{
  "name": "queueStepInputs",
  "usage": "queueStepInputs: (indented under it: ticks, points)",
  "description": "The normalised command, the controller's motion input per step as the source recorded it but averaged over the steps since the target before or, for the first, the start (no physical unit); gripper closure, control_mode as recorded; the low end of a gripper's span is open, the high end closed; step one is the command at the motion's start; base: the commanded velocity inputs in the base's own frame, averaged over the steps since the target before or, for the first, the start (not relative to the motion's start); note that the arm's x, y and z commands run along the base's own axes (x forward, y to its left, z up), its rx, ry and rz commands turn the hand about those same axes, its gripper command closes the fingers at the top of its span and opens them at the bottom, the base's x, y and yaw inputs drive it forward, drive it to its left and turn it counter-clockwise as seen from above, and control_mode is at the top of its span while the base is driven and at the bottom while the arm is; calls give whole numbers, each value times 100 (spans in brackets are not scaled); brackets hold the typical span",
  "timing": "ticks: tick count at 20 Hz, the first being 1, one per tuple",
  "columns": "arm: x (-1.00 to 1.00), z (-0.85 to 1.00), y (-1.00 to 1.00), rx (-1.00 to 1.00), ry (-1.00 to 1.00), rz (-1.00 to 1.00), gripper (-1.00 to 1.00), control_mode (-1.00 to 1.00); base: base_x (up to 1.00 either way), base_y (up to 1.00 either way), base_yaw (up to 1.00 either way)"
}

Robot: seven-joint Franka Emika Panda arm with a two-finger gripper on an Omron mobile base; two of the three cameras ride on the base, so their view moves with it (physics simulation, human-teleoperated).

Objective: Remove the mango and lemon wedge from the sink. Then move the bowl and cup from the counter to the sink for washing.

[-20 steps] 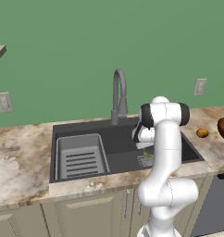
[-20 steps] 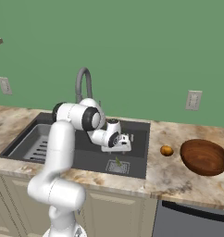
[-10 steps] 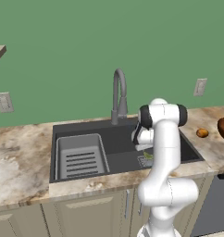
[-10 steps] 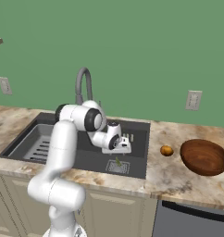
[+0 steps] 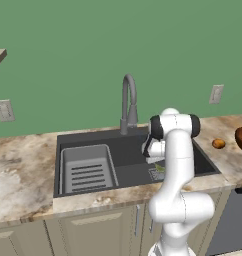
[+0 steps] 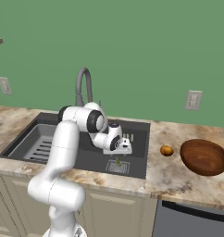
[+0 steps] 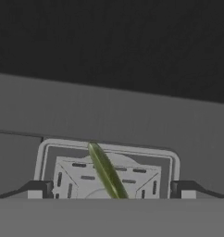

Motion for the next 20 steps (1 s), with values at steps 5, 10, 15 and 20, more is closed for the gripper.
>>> queueStepInputs:
  ticks: [5, 10, 15, 20]
  points:
    - [2, -11, -6, 0, 0, 0, -100, -100, 0, 0, 0]
    - [0, -6, -3, 0, 2, -1, -100, -100, 0, 0, 0]
    - [0, -12, 0, 0, 1, -3, -100, -100, 0, 0, 0]
    - [0, -13, 0, 0, 0, -2, -100, -100, 0, 0, 0]
